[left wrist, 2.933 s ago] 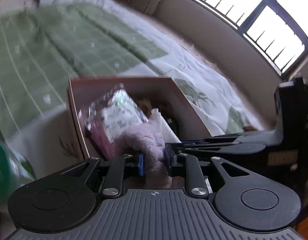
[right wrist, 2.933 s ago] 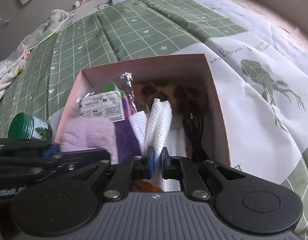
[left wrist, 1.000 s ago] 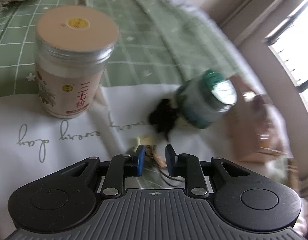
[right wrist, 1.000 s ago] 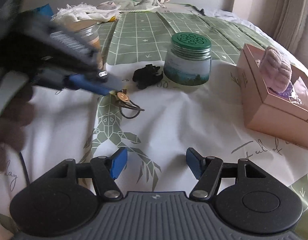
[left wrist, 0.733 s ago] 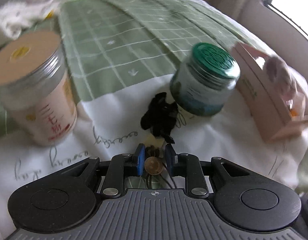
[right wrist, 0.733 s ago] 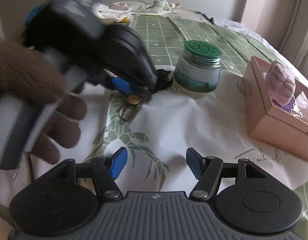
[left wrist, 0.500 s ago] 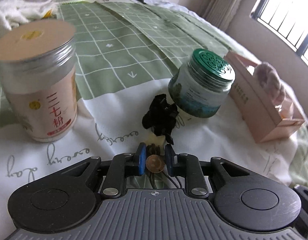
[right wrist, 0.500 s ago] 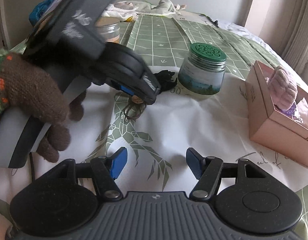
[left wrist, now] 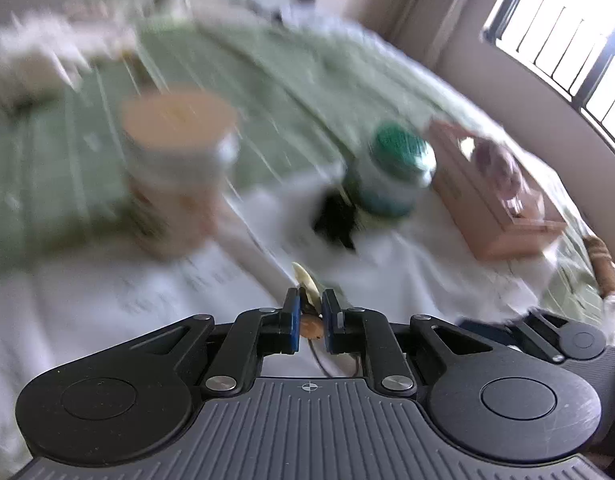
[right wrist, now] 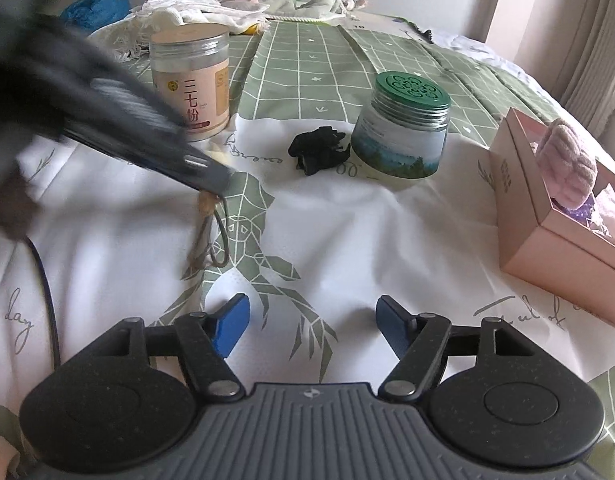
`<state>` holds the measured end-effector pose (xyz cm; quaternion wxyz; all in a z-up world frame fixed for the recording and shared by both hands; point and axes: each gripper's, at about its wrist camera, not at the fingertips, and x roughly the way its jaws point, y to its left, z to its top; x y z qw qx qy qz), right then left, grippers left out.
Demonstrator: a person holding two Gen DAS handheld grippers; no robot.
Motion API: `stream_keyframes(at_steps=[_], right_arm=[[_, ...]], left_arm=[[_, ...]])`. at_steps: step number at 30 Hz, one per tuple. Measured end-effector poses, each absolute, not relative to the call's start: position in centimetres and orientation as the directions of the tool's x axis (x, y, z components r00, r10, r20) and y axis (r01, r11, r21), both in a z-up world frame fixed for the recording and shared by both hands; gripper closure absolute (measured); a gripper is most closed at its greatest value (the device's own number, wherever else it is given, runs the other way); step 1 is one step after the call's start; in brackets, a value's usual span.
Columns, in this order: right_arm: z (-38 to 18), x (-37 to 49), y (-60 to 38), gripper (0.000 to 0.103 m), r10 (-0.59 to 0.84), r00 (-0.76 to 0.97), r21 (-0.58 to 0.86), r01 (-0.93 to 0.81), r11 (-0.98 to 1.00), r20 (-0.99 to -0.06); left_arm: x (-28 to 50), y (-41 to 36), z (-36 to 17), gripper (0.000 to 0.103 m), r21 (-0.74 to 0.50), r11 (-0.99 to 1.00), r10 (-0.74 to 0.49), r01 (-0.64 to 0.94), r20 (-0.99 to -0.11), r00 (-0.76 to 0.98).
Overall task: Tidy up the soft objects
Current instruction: 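Grasp the brown hair tie by its gold bead with the left tool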
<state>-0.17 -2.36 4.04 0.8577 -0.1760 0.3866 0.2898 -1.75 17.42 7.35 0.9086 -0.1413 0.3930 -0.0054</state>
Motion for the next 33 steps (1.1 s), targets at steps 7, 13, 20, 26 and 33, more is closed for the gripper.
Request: stream_keyframes(at_steps=[7, 13, 20, 26, 33], right_arm=[[7.0, -0.2, -2.2, 0.032, 0.346, 0.622, -0.121, -0.583, 0.804, -0.702], [7.8, 2.4, 0.5, 0.032, 0.326, 0.610, -0.075, -0.538, 0.840, -0.722], [7.2, 2.3, 0.6, 0.032, 0.303, 0.618, -0.119, -0.547, 0.829, -0.726], [7.3, 6.2, 2.2, 0.032, 0.309, 0.624, -0.021, -0.463, 0.886, -0.718], [5.7, 11.5, 5.4, 0.033, 0.264, 0.550, 0.044, -0.380, 0.924, -0.792]], left_arm=[[-1.8, 21.3, 6.9, 0.090, -0.377, 0.910, -0.137, -0.172, -0.666, 0.733], [-1.6, 21.6, 5.9, 0.090, -0.514, 0.855, -0.326, -0.065, -0.632, 0.703], [-2.1, 21.2, 7.1, 0.090, -0.465, 0.882, -0.268, -0.076, -0.627, 0.731], [-1.6, 22.7, 6.4, 0.090, -0.432, 0.883, -0.178, -0.182, -0.669, 0.722], [-0.7, 21.4, 5.5, 0.090, -0.355, 0.927, -0.180, -0.121, -0.705, 0.686]])
